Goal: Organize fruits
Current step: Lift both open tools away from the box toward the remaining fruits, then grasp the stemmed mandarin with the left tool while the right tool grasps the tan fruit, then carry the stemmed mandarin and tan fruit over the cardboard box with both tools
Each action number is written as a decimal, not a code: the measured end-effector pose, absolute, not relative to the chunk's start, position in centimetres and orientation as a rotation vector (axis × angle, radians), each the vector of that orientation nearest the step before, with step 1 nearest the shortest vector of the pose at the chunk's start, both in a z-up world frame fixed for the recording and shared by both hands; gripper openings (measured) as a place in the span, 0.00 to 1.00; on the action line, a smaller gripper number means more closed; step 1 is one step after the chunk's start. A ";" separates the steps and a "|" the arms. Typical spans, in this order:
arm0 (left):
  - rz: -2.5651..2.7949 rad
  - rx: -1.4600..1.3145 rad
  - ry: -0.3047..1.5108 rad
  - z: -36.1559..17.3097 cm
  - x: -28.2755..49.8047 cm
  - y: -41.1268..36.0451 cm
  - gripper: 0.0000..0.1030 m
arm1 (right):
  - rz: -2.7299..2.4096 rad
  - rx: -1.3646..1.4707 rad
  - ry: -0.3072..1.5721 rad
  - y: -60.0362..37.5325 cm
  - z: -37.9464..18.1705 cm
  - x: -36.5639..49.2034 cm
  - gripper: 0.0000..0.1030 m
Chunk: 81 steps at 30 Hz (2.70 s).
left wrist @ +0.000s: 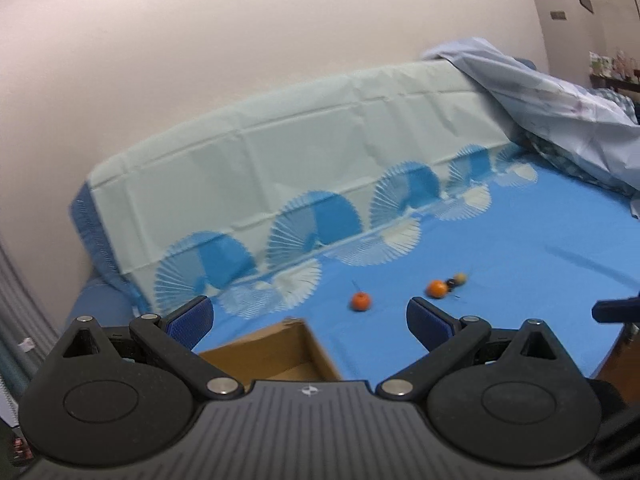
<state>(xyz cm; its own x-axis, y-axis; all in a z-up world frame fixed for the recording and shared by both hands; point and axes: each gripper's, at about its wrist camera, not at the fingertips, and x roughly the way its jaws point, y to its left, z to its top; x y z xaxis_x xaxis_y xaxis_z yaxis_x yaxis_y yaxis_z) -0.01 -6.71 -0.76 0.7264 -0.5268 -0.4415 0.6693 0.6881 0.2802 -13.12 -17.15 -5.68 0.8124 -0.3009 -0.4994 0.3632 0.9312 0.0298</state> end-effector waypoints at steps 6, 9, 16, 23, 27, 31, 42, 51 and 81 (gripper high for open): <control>-0.713 0.450 0.478 -3.6 2.3 -12.3 1.00 | -0.446 0.178 0.519 -22.9 -7.7 -12.3 0.96; -0.714 0.446 0.560 -5.4 4.4 -15.6 1.00 | -0.484 0.189 0.529 -26.0 -9.1 -11.2 0.96; -0.658 0.371 0.789 -10.5 12.3 -23.1 1.00 | -0.570 0.216 0.540 -33.8 -13.1 -7.4 0.96; -0.579 0.351 0.834 -16.0 19.5 -29.4 1.00 | -0.657 0.221 0.591 -42.3 -19.4 -1.3 0.96; -0.530 0.351 0.876 -19.5 23.8 -32.1 1.00 | -0.672 0.210 0.649 -45.8 -23.3 2.4 0.96; -0.479 0.319 0.928 -22.2 27.4 -33.6 1.00 | -0.662 0.148 0.699 -47.7 -27.0 6.2 0.96; -0.375 0.261 1.048 -27.4 32.0 -33.0 1.00 | -0.601 0.156 0.649 -48.0 -30.0 10.7 0.97; -0.425 0.281 0.959 -25.1 30.8 -33.9 0.39 | -0.500 -0.012 0.665 -44.5 -29.1 10.7 0.29; -0.592 0.331 0.811 -4.5 3.2 -15.7 0.39 | -0.447 0.283 0.433 -29.6 -7.7 -12.6 0.30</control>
